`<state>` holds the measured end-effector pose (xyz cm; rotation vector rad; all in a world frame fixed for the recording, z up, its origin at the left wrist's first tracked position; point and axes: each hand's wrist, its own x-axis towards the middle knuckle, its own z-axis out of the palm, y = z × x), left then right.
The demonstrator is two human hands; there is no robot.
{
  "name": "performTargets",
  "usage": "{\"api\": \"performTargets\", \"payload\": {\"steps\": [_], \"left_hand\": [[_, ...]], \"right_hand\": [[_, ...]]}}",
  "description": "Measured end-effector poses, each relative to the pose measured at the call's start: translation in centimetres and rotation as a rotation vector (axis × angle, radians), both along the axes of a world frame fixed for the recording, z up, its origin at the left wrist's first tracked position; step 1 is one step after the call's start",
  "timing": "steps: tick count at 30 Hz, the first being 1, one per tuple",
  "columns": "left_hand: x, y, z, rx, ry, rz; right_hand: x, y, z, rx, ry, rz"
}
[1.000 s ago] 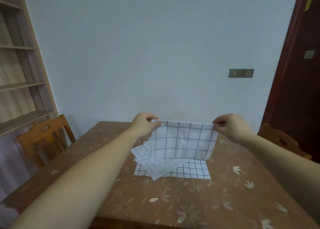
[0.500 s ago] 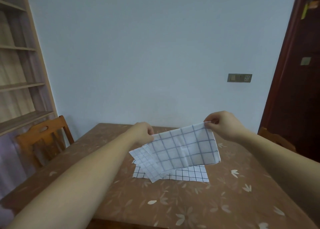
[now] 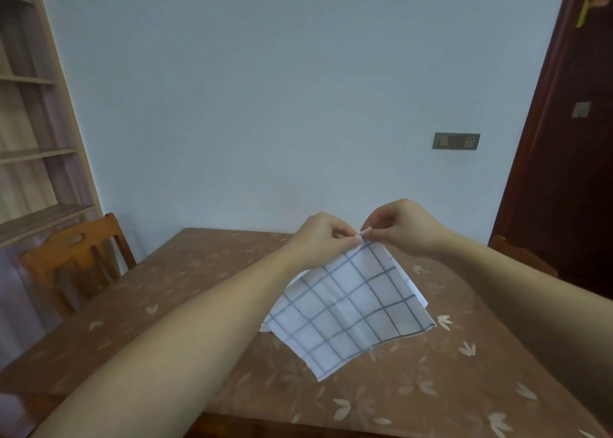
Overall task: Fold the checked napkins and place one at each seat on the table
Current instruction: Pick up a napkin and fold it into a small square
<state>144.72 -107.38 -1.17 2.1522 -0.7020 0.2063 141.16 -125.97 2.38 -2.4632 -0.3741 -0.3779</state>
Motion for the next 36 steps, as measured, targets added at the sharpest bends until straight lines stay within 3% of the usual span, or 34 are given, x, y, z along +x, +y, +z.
{"api": "performTargets", "payload": {"steps": [8,12,19,26,36], "left_hand": [[0.0,-0.5,0.5,-0.075,-0.004,-0.006],[0.1,-0.9,0.8,-0.202,-0.039,-0.004],[-0.6,-1.9,2.0,-0.237,-0.319,0.145],[0.3,-0.4,0.2,-0.248,-0.317,0.228],[1.9,3.8,-6.2,-0.108,-0.21,0.264]], "right_hand": [[0.0,-0.4,0.3,0.026,0.003,0.04],[0.0,0.5,0.2,-0.03,-0.191,0.015],[0.4,1.8,0.8,-0.131,-0.542,-0.137],[0.8,1.4,1.4,-0.07,-0.581,-0.165],[1.4,-0.7,1.2,-0.101,-0.547,-0.217]]}}
